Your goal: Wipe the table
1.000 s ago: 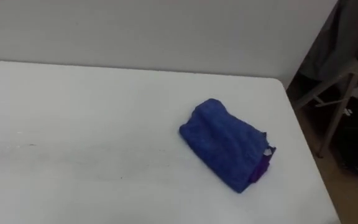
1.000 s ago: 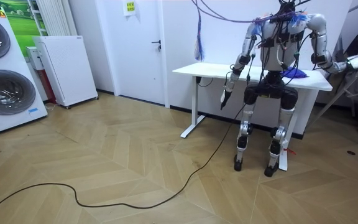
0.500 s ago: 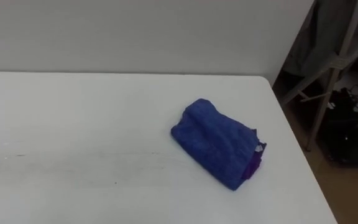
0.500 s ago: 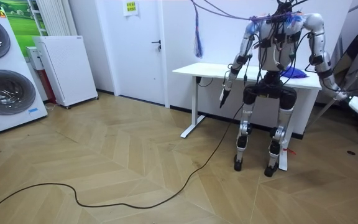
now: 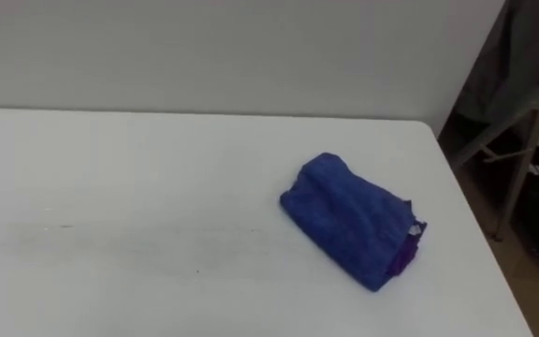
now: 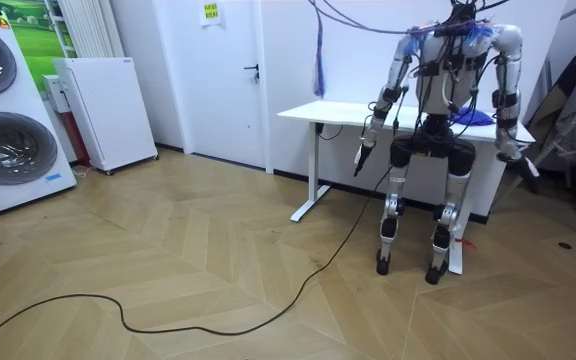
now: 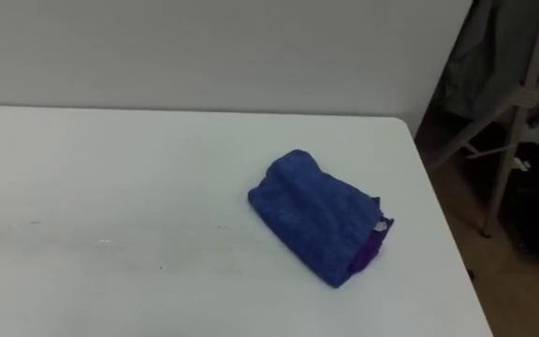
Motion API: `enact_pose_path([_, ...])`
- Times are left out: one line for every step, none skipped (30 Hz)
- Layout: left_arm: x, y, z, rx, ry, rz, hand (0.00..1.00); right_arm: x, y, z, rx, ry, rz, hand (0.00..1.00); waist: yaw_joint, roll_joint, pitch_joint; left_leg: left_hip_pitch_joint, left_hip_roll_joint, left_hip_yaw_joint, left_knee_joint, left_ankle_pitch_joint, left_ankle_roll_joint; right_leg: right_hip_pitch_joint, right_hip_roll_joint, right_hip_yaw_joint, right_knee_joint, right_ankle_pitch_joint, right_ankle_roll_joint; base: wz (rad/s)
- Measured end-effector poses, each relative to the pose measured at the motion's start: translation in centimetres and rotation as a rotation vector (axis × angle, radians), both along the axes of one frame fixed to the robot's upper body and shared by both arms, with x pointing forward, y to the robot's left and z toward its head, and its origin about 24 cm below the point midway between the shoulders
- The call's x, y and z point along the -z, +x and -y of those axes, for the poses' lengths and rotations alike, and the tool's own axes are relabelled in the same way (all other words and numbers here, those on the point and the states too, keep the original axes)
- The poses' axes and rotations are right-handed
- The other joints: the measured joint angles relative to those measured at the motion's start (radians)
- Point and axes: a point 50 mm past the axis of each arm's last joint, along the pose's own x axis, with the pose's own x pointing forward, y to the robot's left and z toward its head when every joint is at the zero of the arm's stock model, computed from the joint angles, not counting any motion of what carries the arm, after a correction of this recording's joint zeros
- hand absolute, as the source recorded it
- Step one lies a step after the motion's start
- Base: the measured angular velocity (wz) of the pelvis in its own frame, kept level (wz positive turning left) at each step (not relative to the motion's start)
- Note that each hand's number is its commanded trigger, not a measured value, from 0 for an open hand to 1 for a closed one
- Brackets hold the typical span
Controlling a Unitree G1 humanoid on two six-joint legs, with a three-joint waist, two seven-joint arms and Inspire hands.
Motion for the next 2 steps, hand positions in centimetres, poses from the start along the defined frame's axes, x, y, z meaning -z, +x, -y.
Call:
enact_pose_path([0.16, -0.17, 0.31, 0.021, -0.002, -0.02, 0.0, 0.24, -0.09, -0.62, -0.024, 0.017, -0.018, 0.0, 0.004, 0.0, 0.0044, -0.002, -0.001, -0.005, 0.0, 0.001, 0.001, 0.0, -0.001, -0.002, 0.001, -0.001, 0.001, 0.04])
enact_pose_path([0.29, -0.32, 0.68, 0.043, 0.0, -0.036, 0.0, 0.37, -0.14, -0.98, -0.044, 0.029, -0.03, 0.0, 0.01, 0.005, 0.0122, -0.002, -0.002, -0.01, 0.0, 0.001, 0.002, 0.0, -0.001, -0.001, 0.0, 0.001, 0.002, 0.0])
